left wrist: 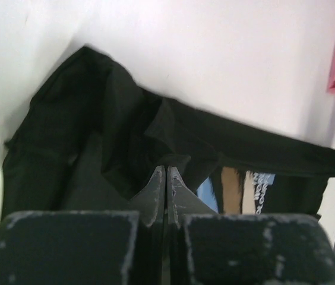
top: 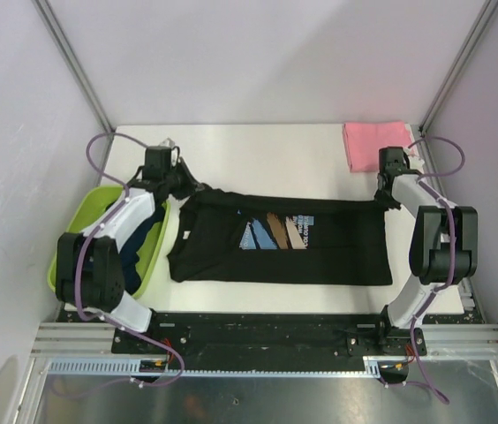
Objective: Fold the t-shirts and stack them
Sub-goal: Fold the other side of the tshirt into a rectangle
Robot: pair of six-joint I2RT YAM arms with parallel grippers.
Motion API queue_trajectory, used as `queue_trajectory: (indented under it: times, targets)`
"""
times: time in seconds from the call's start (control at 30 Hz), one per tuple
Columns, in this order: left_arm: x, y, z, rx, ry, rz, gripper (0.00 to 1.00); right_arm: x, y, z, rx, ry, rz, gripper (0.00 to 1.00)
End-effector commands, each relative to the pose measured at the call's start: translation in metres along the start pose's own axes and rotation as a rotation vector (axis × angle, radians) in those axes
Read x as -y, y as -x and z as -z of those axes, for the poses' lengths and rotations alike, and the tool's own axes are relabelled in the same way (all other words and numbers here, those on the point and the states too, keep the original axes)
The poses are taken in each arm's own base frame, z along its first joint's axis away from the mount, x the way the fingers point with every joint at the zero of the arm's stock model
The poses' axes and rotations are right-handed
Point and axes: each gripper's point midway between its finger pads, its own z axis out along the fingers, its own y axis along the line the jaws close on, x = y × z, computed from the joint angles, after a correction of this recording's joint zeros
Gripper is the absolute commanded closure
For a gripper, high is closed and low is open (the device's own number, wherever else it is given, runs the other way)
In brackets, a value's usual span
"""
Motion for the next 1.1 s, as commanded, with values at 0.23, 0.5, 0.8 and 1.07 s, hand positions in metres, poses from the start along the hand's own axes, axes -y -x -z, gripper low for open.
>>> queue_trajectory:
  times: [0.23, 0.5, 0.8, 1.07]
  targets:
    - [-0.028, -0.037, 0.040, 0.024, 0.053, 0.032, 1.00, 0.029, -0.018, 0.023, 0.018, -0.058, -0.061, 1.00]
    - [-0.030, -0.046, 0.055, 0.017, 0.060, 0.023, 1.00, 0.036, -0.032, 0.031, 0.005, -0.061, -0.072, 1.00]
    - [-0.036, -0.058, 0.068, 0.003, 0.066, 0.008, 1.00, 0.041, -0.044, 0.038, -0.007, -0.057, -0.087, 1.00]
    - [-0.044, -0.071, 0.074, -0.015, 0.072, -0.004, 1.00, 0.047, -0.054, 0.038, -0.021, -0.072, -0.086, 0.99]
